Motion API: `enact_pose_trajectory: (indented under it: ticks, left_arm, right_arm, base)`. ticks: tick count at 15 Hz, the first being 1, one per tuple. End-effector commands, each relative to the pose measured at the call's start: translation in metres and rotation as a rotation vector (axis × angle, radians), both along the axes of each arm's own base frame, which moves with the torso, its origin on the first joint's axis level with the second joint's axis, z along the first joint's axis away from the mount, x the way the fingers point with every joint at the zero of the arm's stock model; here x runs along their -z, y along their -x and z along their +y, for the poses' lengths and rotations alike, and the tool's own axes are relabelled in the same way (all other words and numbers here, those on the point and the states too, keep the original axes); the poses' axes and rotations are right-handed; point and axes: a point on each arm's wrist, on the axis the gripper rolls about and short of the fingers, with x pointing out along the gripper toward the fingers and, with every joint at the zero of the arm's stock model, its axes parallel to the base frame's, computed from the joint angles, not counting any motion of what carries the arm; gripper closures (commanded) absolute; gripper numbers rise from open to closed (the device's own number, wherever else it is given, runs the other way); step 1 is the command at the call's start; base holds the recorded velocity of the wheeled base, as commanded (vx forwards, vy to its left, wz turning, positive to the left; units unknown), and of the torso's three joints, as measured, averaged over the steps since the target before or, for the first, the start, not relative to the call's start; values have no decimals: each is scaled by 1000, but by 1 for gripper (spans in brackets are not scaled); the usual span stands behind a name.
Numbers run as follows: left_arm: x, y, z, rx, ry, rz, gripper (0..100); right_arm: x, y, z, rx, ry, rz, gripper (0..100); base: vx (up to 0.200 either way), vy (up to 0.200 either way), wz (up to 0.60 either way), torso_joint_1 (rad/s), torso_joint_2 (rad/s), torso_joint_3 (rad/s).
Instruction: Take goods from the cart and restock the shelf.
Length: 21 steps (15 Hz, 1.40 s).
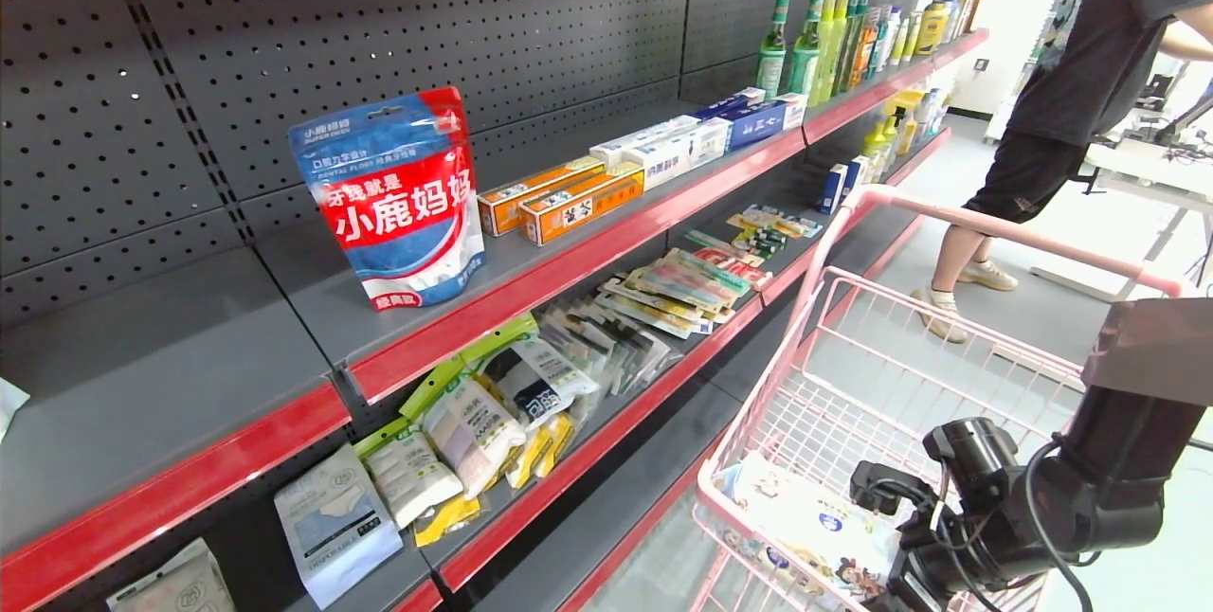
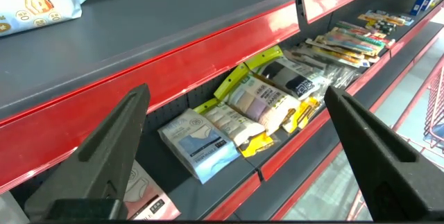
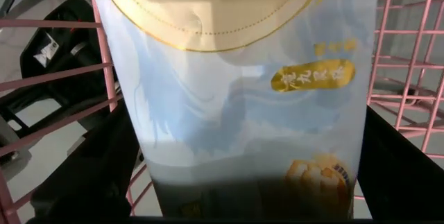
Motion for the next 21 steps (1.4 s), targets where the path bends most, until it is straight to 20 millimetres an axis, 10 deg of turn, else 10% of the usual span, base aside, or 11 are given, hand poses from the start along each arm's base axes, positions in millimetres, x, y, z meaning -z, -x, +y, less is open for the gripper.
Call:
enact_pose_trajectory:
  ticks: [1,3,4,10,15,21]
  left_arm:
    - [0,0,0,0,0,0,0]
    - [0,0,0,-2,0,0,0]
    - [0,0,0,-2,0,0,0]
    - [0,0,0,0,0,0,0]
    - [0,0,0,0,0,0,0]
    - [0,0,0,0,0,0,0]
  right_arm:
    - [3,0,2,-7,-1,-2,0]
    - [4,-1,3,-10,-2,-11,0]
    - [4,0,3,-10,-3,-9,100]
    - [-13,1,-3,38,-46,-63,100]
    - [-111,12,0,444,-132,-280,100]
    - [-181,42,1,690,-177,-553,100]
  base:
    - [0,0,0,0,0,0]
    - [0,0,0,0,0,0]
    - [0,0,0,0,0,0]
    - [0,0,0,0,0,0]
    - [0,0,0,0,0,0]
    - [0,0,0,0,0,0]
